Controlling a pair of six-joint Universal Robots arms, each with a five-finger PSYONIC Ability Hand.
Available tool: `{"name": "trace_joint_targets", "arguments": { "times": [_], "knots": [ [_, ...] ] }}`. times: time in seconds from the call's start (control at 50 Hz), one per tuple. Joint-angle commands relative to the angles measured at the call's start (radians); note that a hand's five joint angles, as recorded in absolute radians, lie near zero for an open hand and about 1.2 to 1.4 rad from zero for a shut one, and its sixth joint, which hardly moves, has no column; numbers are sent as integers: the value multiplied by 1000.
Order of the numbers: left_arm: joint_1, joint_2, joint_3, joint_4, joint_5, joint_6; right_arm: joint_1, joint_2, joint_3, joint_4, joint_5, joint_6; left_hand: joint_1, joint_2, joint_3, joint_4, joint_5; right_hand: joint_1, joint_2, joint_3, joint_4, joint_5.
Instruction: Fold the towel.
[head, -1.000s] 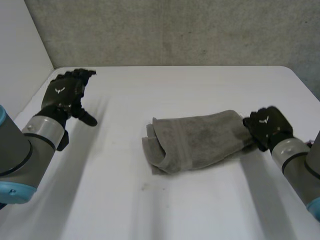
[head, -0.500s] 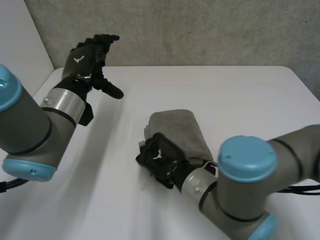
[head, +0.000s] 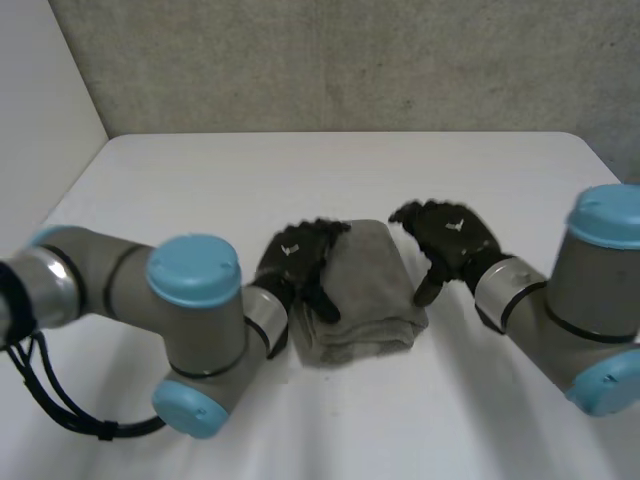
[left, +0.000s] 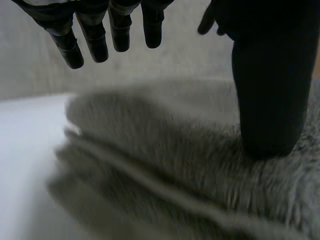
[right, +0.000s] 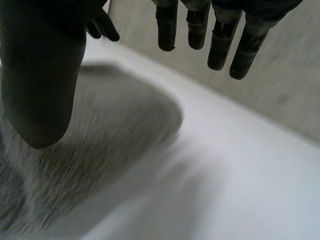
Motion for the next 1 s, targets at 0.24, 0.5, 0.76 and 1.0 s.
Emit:
{"name": "trace_joint_targets", "arguments": {
  "times": [0.24,0.5,0.76,1.0],
  "knots": [
    [52,264,12,-123,-78,22,-4,-175,-103,82,20,3,4,0,0,1,-25,-64,-69,-68,-88,-61],
    [277,623,185,-534,-83,24,-20,-348,-334,400,207,17,39,35,35,36,10,-64,-69,-68,-88,-61],
    [294,622,267,-766,-81,28,-86,-351,-334,411,207,11,13,8,9,10,-16,-64,-69,-68,-88,-61],
    [293,608,250,-763,-93,139,-77,-347,-317,389,210,19,-5,-9,-9,-8,-34,-64,-69,-68,-88,-61]
  ]
}}
